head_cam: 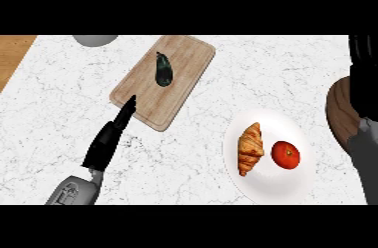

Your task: Pick the tomato from the plate and place it in the bowl

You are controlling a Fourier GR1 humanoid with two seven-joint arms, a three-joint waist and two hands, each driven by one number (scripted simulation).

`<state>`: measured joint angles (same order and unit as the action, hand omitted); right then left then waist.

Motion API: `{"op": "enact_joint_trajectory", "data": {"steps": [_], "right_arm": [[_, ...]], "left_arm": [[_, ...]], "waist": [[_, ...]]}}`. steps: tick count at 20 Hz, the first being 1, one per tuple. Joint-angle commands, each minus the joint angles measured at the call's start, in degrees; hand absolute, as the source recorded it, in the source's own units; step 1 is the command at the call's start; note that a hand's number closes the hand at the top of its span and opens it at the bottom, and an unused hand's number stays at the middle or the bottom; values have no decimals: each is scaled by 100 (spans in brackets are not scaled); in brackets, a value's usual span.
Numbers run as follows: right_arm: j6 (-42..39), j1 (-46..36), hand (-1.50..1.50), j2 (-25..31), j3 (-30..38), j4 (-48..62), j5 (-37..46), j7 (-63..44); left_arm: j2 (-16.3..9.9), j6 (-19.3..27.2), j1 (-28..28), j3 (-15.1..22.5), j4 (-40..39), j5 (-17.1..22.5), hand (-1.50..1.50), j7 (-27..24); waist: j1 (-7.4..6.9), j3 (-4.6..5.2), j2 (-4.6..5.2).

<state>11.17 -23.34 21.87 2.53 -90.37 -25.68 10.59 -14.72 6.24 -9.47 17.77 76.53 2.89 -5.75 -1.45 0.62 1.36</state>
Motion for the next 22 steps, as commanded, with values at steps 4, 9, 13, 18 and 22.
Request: {"op": "enact_joint_trajectory", "data": {"steps": [4, 9, 13, 18, 22], "right_arm": [[440, 697, 150, 998, -120, -440, 1172, -547], [1203, 2173, -150, 1965, -271, 862, 2707, -1827], [2443, 3162, -150, 1385, -658, 30, 3555, -2045], [3191, 4228, -150, 956, -1631, -1247, 4795, -2894], [3323, 4784, -150, 1134, -1568, -2401, 5800, -4421]], "left_arm": [[-508, 604, -126, -1057, 415, 169, 0, 532], [-689, 749, 104, -1481, 336, 330, 0, 425], [-858, 813, 293, -1721, 417, 418, 0, 592], [-889, 693, 192, -1740, 585, 551, 0, 827], [-1066, 550, 248, -1784, 1003, 650, 0, 1094]], "waist": [[241, -54, -225], [591, 43, -141], [644, -5, -301], [604, -6, -252], [367, -14, -216]]}}
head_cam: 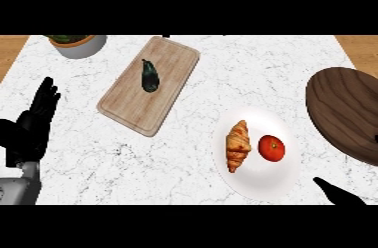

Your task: Pick the tomato from the plate and place it in the bowl

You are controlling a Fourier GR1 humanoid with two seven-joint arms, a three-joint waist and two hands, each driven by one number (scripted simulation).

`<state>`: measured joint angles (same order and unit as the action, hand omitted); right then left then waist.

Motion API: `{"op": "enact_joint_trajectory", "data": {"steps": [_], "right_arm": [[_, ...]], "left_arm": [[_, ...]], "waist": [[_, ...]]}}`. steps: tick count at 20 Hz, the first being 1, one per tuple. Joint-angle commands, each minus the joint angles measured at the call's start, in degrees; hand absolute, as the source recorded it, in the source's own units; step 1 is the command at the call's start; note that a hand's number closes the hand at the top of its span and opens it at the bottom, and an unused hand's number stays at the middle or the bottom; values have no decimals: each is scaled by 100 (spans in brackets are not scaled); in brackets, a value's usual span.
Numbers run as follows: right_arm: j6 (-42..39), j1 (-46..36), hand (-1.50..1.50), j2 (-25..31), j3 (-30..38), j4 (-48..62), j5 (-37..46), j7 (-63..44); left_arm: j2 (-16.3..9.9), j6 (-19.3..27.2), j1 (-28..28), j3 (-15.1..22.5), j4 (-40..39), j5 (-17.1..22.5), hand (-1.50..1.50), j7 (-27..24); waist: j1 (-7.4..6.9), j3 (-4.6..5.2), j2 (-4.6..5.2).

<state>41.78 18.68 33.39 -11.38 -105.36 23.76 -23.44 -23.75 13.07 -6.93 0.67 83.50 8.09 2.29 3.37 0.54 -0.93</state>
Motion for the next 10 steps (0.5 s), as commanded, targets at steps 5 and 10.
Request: {"op": "enact_joint_trajectory", "data": {"steps": [5, 10], "right_arm": [[-935, 604, -150, 288, -27, -2520, 2023, -2885], [-2774, -531, -150, 702, 258, -2926, 1509, -4293]], "left_arm": [[-33, -148, 52, 52, 256, -17, 0, 117], [-4, -185, -75, 74, 404, -36, 0, 294]], "waist": [[-274, -17, 78], [-438, -33, 113]]}}
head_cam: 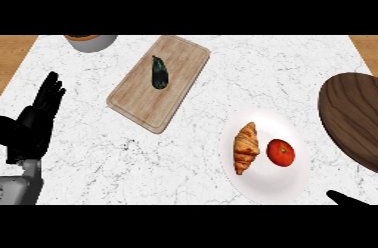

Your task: Pick the tomato from the plate and place it in the bowl

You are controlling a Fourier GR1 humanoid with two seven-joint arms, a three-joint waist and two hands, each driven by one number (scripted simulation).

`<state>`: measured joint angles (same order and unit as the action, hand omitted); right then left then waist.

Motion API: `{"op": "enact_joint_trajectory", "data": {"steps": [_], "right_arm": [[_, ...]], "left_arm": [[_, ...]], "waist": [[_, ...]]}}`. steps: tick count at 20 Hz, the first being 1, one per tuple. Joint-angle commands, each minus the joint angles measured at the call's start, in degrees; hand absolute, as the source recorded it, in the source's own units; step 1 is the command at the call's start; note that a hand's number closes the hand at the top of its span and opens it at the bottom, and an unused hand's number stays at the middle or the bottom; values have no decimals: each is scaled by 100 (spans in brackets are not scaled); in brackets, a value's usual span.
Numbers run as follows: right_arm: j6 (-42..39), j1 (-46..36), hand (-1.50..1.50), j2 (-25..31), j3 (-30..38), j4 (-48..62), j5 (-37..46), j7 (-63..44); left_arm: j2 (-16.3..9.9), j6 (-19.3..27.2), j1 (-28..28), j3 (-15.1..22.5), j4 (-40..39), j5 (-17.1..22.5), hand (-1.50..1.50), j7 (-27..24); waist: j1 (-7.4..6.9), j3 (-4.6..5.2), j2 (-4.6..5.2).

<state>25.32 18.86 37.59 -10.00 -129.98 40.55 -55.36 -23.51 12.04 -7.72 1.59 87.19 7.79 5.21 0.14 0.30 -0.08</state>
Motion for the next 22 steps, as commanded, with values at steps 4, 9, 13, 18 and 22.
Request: {"op": "enact_joint_trajectory", "data": {"steps": [4, 9, 13, 18, 22], "right_arm": [[-2157, -933, -150, 691, 48, -327, -1093, -1605], [-2558, -1550, -150, 476, -69, 607, -1982, -1736], [-2792, -2358, -150, 215, -318, 1411, -2506, -1625], [-3293, -2541, -150, 302, -427, 2009, -3159, -1708], [-3535, -2943, -150, 195, -737, 2172, -3481, -2195]], "left_arm": [[-26, -78, -305, -20, 41, 29, 0, 263], [254, 78, -55, 144, 191, -117, 0, 94], [157, -150, -409, 20, -376, -104, 0, 14], [77, -144, -340, -16, -93, -141, 0, 182], [162, -259, -169, -21, -211, -108, 0, -41]], "waist": [[-145, -4, 57], [-217, -21, 43], [-162, -23, 57], [-145, -25, 36], [-147, -18, 33]]}}
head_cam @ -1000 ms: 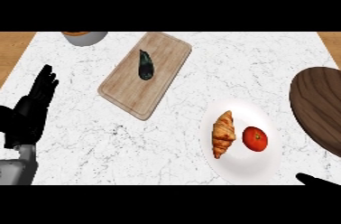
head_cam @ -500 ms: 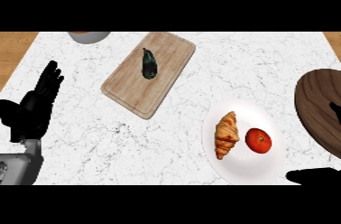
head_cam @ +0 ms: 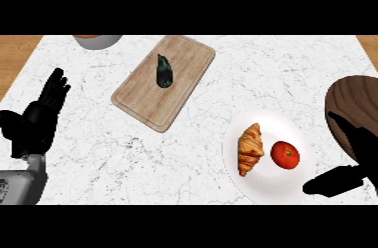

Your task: Pick the tomato from the plate and place it in the bowl

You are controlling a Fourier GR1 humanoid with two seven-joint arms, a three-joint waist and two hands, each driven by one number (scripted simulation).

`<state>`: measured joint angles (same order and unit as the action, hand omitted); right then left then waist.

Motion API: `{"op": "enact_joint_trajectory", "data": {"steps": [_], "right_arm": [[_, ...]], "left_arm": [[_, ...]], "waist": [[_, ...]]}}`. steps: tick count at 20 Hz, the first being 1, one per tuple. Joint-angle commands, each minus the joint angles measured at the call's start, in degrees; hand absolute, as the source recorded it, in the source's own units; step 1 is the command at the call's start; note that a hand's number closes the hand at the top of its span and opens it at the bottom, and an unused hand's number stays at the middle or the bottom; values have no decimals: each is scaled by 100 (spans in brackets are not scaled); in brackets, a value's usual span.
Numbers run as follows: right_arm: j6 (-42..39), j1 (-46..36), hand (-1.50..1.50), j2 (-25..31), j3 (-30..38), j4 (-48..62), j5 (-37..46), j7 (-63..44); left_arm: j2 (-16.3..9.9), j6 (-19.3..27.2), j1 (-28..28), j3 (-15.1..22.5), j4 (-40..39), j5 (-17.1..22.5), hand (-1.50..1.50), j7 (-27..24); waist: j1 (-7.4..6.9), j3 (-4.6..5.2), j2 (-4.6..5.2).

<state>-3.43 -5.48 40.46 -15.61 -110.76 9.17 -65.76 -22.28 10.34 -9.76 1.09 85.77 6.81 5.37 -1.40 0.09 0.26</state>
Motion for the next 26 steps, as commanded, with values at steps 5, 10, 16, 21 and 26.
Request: {"op": "enact_joint_trajectory", "data": {"steps": [5, 10, 16, 21, 26], "right_arm": [[-346, -677, -150, -312, -698, 1074, 551, -635], [-422, -790, -150, -360, -712, 1322, 1089, -422], [-404, -742, -150, -1086, -954, 1417, 1324, -700], [-537, -644, -150, -1308, -812, 1513, 1430, -685], [-110, -443, -150, -1578, -742, 2156, 1972, -2]], "left_arm": [[22, -3, 62, -41, 329, -41, 0, 296], [154, 82, 284, -42, 421, -211, 0, 161], [45, -125, -133, -222, 235, -142, 0, 483], [278, -69, 65, -290, -83, -306, 0, -36], [454, -89, 504, -170, 395, -422, 0, -71]], "waist": [[42, -7, -15], [93, -8, -26], [137, -7, -26], [159, -5, -25], [121, -9, -27]]}}
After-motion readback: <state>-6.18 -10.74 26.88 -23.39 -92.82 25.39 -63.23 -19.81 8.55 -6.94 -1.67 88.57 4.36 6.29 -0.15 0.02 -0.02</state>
